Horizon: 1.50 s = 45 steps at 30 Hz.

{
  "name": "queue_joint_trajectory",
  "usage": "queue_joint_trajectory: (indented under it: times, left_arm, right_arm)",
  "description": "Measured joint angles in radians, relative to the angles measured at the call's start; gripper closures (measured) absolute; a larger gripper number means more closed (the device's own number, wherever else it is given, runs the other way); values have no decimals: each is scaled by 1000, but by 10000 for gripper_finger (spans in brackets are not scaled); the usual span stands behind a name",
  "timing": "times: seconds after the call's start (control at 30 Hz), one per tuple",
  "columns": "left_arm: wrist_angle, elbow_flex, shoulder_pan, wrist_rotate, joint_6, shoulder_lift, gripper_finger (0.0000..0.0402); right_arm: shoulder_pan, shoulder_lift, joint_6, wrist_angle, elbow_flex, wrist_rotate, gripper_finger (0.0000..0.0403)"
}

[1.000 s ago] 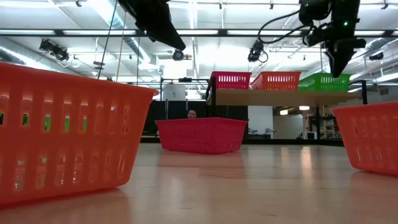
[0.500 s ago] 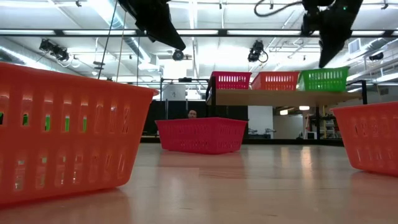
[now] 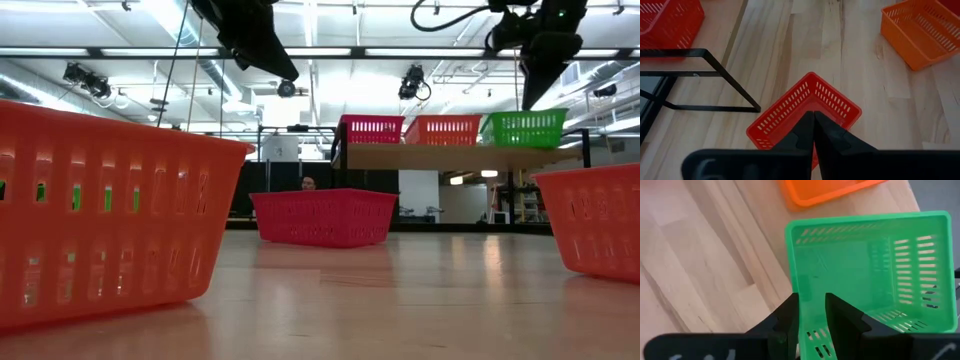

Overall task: Stack baskets on shelf by color
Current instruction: Adjust the bins on the shelf

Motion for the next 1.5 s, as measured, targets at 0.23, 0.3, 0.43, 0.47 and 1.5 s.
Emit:
queue_joint_trajectory:
  times: [0.23,0.3,0.43,0.47,1.5]
  left_arm:
    - [0,0,0,0,-13,0,385]
    - [0,0,0,0,-13,0,385]
    - [0,0,0,0,-12,0,381]
    - [0,0,0,0,-12,0,381]
    - [5,0,-54,-1,-28,0,383]
  right_arm:
    - [0,0,-39,-11,1,104,302]
    - [-2,2,-50,-11,0,226,302]
    - [-1,0,-67,-11,0,305,302]
    - [-1,-2,-63,-11,0,301,302]
    - [54,8,476,-150,-136,93,312]
